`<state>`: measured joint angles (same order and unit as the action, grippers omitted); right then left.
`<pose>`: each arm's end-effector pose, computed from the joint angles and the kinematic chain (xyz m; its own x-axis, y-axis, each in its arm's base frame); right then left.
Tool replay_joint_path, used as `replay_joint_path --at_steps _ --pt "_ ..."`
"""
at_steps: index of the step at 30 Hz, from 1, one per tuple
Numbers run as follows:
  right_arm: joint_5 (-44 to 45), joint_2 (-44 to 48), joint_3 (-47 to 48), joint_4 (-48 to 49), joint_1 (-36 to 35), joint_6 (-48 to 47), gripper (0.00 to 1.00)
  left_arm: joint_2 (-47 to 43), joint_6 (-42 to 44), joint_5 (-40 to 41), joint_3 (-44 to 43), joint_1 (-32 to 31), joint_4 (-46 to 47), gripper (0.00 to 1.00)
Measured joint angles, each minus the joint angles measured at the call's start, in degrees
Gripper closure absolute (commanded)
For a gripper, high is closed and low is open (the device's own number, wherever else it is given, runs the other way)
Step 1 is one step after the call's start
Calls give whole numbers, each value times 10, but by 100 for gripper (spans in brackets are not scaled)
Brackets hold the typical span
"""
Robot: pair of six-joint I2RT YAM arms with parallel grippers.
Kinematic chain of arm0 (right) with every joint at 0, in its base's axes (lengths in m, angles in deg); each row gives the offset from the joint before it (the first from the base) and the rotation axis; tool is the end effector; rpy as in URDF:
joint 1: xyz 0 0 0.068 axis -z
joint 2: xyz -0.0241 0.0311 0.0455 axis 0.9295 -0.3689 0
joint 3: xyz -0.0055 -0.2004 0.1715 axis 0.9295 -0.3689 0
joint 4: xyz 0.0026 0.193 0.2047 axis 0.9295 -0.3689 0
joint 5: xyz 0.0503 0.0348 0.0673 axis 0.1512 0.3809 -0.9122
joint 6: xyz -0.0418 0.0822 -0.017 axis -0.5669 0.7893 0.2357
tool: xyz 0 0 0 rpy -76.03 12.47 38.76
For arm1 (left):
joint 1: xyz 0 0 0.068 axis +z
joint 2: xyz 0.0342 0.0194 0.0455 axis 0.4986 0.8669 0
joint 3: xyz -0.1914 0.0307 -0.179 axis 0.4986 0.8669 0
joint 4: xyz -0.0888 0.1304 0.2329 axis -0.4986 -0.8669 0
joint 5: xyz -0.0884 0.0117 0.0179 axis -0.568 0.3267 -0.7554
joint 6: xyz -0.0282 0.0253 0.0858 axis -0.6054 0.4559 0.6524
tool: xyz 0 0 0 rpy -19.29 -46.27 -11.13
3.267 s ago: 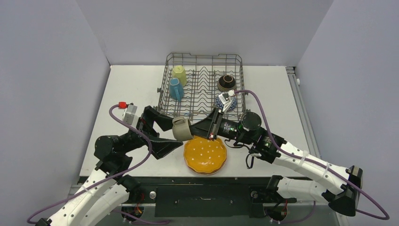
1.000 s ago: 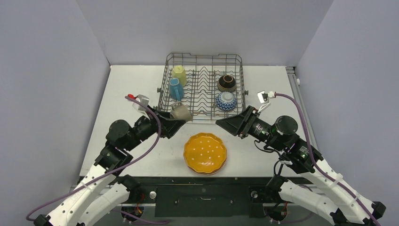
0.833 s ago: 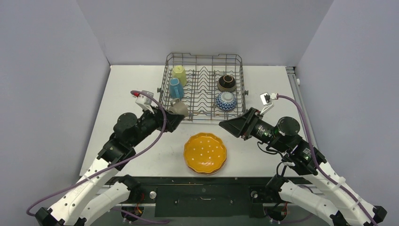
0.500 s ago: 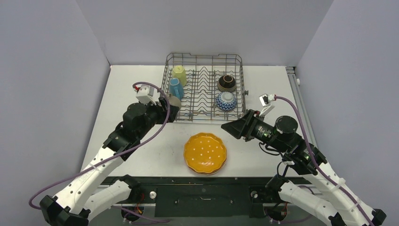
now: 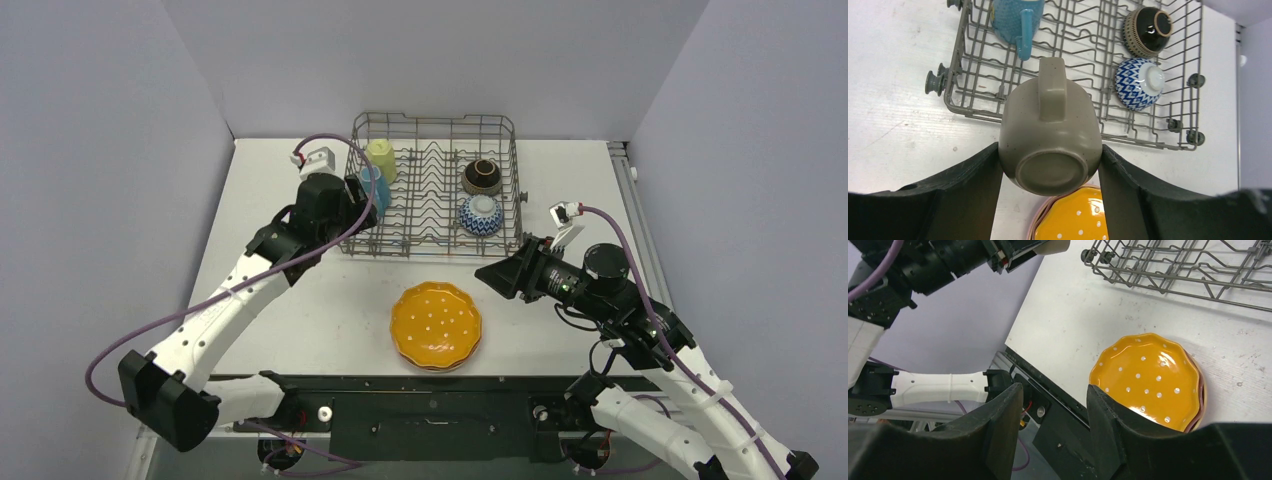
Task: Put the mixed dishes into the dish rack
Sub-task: Turn the cup upside down in the dish rack.
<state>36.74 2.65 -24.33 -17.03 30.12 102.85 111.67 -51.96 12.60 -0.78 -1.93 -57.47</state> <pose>0.1539 0.1547 0.3610 -0.7292 0.2937 -0.6180 -0.4332 0.5011 0.7492 0.2885 -0.1486 0.3220 -0.4951 -0.3980 -0.7723 -0.0495 0.9004 -0.4322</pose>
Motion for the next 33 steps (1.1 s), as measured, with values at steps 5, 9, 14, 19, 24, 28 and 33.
replay_joint_path --at_steps 5,9,14,19,24,28,33 --pt "-14 2 -3 -1 13 -10 54 93 -15 -6 -92 19 -75 100" --pt "-28 9 -18 -2 25 -17 54 148 -19 -25 -142 34 -120 100" --pt "-47 12 -28 -5 42 -24 54 210 -16 -57 -196 54 -155 100" --pt "-65 13 -38 -6 58 -33 54 259 -17 -85 -219 68 -166 100" --pt "-83 13 -43 -10 76 -41 54 300 -23 -100 -233 77 -173 100" --pt "-98 13 -47 -11 85 -47 54 317 -29 -109 -235 87 -173 100" --pt "-113 13 -57 -13 95 -53 54 344 -40 -112 -250 98 -173 100"
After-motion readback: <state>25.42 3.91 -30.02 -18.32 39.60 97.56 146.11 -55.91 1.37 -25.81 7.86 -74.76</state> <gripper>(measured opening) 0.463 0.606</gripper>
